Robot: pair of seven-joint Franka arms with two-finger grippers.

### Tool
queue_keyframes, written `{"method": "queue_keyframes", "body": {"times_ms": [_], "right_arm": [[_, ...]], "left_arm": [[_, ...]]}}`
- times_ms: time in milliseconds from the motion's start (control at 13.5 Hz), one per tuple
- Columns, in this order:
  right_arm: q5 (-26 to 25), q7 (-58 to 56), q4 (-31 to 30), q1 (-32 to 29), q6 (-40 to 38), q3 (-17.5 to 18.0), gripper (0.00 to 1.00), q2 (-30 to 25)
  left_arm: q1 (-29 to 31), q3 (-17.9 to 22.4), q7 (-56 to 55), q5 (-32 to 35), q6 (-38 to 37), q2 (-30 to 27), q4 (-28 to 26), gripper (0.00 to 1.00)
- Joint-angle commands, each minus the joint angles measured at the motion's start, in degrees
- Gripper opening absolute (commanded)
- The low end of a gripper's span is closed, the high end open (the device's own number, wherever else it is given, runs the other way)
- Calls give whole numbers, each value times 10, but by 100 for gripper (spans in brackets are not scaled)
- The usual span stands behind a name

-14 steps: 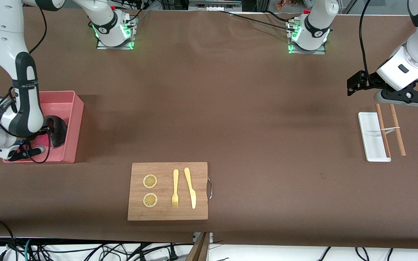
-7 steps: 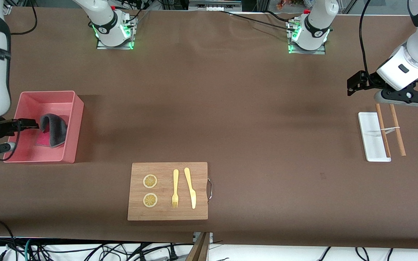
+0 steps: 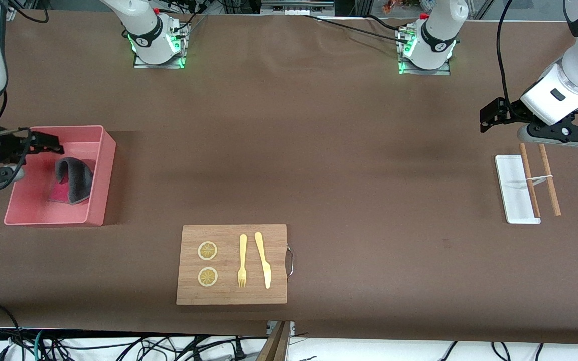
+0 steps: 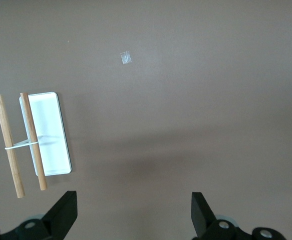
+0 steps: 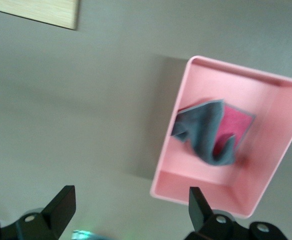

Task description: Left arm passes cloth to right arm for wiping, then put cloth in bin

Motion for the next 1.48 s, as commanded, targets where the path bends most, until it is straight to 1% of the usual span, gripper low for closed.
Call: {"method": "queue_keyframes", "body": {"times_ms": [0, 74, 222, 296, 369, 591, 665, 887, 1034, 1108, 1256, 1404], "right_arm": [[-15, 96, -12, -6, -40, 39, 100, -52], [-15, 107, -12, -6, -53, 40, 100, -59], [-15, 104, -7, -7, -71, 28, 100, -71], [-24, 107, 2, -7, -76, 23, 100, -85], [-45, 104, 5, -7, -73, 22, 100, -92], [-47, 104, -1, -8, -70, 24, 100, -110], [-52, 104, -6, -8, -56, 25, 100, -114], [-63, 113, -12, -20, -70, 48, 100, -118], [-60, 121, -14, -27, -74, 50, 100, -122], [-60, 126, -14, -27, -79, 58, 100, -121], [-57, 149, -8, -27, -80, 60, 100, -115], [-60, 147, -6, -22, -82, 59, 100, -110]], "left_arm": [[-2, -2, -7, 13, -12, 8, 19, 100], [-2, -2, -7, 12, -12, 8, 19, 100], [-2, -2, -7, 12, -12, 8, 19, 100], [-2, -2, -7, 12, -12, 8, 19, 100], [-2, -2, -7, 12, -12, 8, 19, 100], [-2, -2, -7, 12, -13, 8, 19, 100], [-3, -2, -7, 12, -13, 8, 19, 100], [-3, -2, -7, 12, -13, 8, 19, 100], [-3, -1, -7, 11, -13, 8, 19, 100], [-3, -2, -7, 11, -13, 8, 19, 100], [-3, -2, -7, 10, -13, 8, 19, 100], [-3, -2, -7, 9, -13, 8, 19, 100]]}}
